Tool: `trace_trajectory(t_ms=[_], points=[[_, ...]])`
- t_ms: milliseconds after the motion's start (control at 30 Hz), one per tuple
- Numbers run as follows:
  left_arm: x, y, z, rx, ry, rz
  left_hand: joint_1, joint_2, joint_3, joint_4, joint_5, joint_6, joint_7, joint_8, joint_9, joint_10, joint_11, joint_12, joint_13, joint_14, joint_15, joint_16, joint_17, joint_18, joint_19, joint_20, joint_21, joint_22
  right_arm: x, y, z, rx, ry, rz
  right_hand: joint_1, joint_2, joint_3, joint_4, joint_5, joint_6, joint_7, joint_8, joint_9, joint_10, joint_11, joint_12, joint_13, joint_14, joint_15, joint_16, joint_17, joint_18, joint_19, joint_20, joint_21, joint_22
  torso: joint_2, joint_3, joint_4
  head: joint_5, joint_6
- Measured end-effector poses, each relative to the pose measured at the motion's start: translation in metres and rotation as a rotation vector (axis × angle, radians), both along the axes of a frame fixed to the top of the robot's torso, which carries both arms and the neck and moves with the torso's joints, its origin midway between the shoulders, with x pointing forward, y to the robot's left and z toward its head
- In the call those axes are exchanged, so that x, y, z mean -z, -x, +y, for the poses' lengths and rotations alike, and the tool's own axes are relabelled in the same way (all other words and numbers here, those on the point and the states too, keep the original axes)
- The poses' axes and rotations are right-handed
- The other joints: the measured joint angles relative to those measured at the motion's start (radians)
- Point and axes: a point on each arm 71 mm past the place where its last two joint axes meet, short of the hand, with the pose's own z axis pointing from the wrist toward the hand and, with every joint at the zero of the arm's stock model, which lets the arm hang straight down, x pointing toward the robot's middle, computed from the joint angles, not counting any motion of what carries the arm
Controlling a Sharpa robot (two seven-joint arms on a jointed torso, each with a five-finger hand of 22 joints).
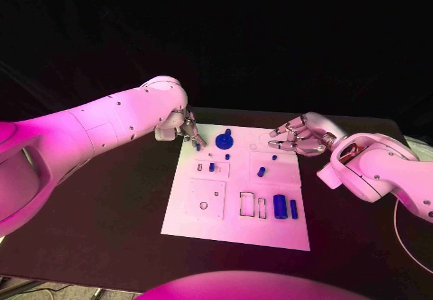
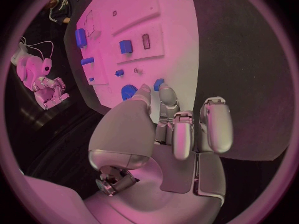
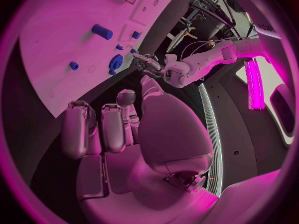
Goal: Assemble the parts on the task board
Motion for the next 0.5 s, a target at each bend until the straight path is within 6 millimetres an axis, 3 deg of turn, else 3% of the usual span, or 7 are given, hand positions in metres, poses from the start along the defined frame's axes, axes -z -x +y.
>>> trace_trajectory(t_ms=[500], points=[[0.0004, -0.0011, -0.0013, -0.005, -0.005, 0.003, 0.044, 0.024, 0.018, -0.018, 0.000, 0.000, 0.000, 0.000, 0.006, 0.004, -0.004, 0.000, -0.001, -0.003, -0.004, 0.000, 0.001, 0.000, 0.004, -0.004, 0.000, 0.000, -0.0001, 0.0000, 0.0003, -0.003, -0.002, -0.003, 0.000, 0.000, 0.000, 0.000, 0.000, 0.000, 0.000, 0.000, 0.001, 0.000, 0.000, 0.000, 0.000, 0.000, 0.000, 0.000, 0.000, 0.000, 0.000, 0.000, 0.000, 0.000, 0.000, -0.0007, -0.0001, 0.000, -0.005]])
